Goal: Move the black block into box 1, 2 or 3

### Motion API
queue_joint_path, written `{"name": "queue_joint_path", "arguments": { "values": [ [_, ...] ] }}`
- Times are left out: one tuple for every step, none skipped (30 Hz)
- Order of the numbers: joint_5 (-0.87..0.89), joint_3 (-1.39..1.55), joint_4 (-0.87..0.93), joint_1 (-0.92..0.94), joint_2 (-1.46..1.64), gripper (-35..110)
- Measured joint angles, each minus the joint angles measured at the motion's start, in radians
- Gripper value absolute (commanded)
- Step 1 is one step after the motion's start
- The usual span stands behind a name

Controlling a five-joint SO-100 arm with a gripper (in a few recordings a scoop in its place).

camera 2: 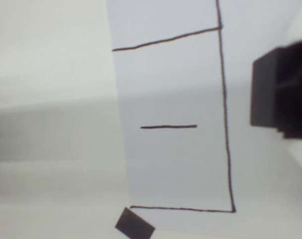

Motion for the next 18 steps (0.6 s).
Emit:
{"name": "queue_joint_path", "arguments": {
  "values": [
    [0.000,-0.028,0.000,0.003,-0.023,0],
    [0.000,-0.048,0.000,0.006,-0.037,0],
    [0.000,-0.067,0.000,0.009,-0.051,0],
    [0.000,-0.097,0.000,0.011,-0.072,0],
    [0.000,-0.121,0.000,0.011,-0.092,0],
    [0.000,-0.144,0.000,0.011,-0.110,0],
    [0.000,-0.161,-0.003,0.009,-0.123,0],
    [0.000,-0.179,-0.006,0.011,-0.138,0],
    [0.000,-0.199,-0.014,0.014,-0.152,0],
    [0.000,-0.218,-0.023,0.020,-0.166,0],
    [0.002,-0.232,-0.026,0.025,-0.176,0],
    [0.003,-0.250,-0.032,0.028,-0.189,0],
    [0.008,-0.268,-0.038,0.031,-0.207,0],
    [0.009,-0.284,-0.046,0.031,-0.225,0],
    [0.009,-0.296,-0.054,0.031,-0.239,0],
    [0.009,-0.305,-0.058,0.031,-0.250,0],
    [0.009,-0.314,-0.063,0.029,-0.259,0],
    [0.009,-0.327,-0.071,0.028,-0.265,0]
  ]
}}
